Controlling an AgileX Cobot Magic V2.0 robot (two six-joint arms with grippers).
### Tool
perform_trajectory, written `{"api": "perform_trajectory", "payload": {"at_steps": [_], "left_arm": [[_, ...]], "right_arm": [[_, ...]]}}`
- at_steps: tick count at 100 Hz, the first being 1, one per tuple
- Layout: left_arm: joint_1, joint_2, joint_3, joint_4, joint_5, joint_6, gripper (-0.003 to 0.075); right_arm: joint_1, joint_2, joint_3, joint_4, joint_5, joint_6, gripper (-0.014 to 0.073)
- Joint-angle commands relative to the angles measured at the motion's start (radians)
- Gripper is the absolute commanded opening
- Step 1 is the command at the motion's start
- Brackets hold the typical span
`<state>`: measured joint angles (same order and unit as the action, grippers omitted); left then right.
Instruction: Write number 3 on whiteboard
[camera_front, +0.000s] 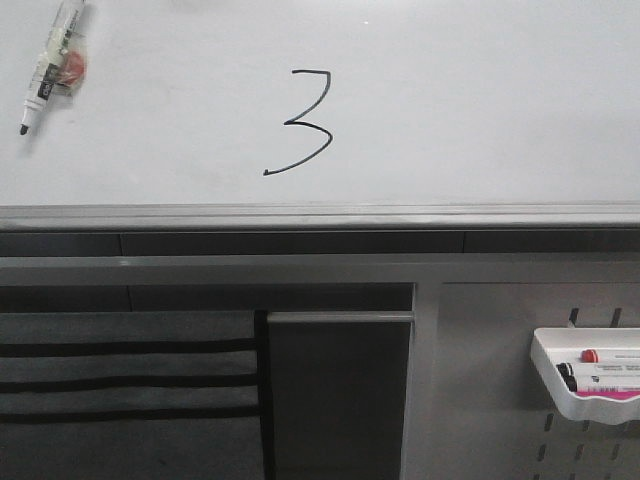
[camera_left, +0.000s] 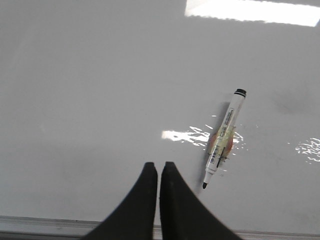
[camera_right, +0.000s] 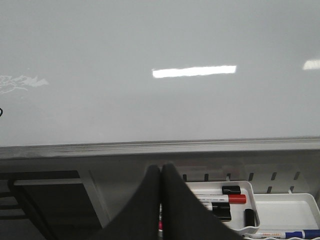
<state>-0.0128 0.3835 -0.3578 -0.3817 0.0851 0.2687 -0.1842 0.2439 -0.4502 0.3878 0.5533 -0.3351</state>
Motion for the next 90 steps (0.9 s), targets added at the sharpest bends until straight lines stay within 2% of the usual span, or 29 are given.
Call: {"api": "perform_trajectory", "payload": {"at_steps": [1,15,34,46,57,62,90], "left_arm": [[-0.009,-0.065,0.021,0.041,-0.079,0.004,-0.0020],[-0.009,-0.222,0.142,0.057,-0.085,0.004,-0.0020],[-0.027,-0.354,0.260,0.106,-0.161,0.000,-0.0020],[-0.027,-0.418,0.318,0.261,-0.161,-0.174,-0.0020],[-0.027,-0.416,0.374,0.296,-0.235,-0.231,-0.0020],[-0.027,-0.416,0.367,0.296,-0.191,-0.231,-0.0020],[-0.025,-0.416,0.370,0.296,-0.182,-0.231,-0.0020]], "right_arm": [[-0.006,0.010,-0.024,0.014,-0.067,-0.011,-0.0068],[-0.006,0.010,-0.024,0.014,-0.067,-0.011,-0.0068],[-0.006,0.010,-0.024,0.014,-0.067,-0.011,-0.0068],[-0.006,0.010,-0.024,0.014,-0.067,-0.011,-0.0068],[-0.006,0.010,-0.024,0.014,-0.065,-0.011,-0.0068],[-0.006,0.010,-0.024,0.014,-0.063,-0.011,-0.0068],[-0.006,0.010,-0.024,0.014,-0.062,-0.011,-0.0068]]}}
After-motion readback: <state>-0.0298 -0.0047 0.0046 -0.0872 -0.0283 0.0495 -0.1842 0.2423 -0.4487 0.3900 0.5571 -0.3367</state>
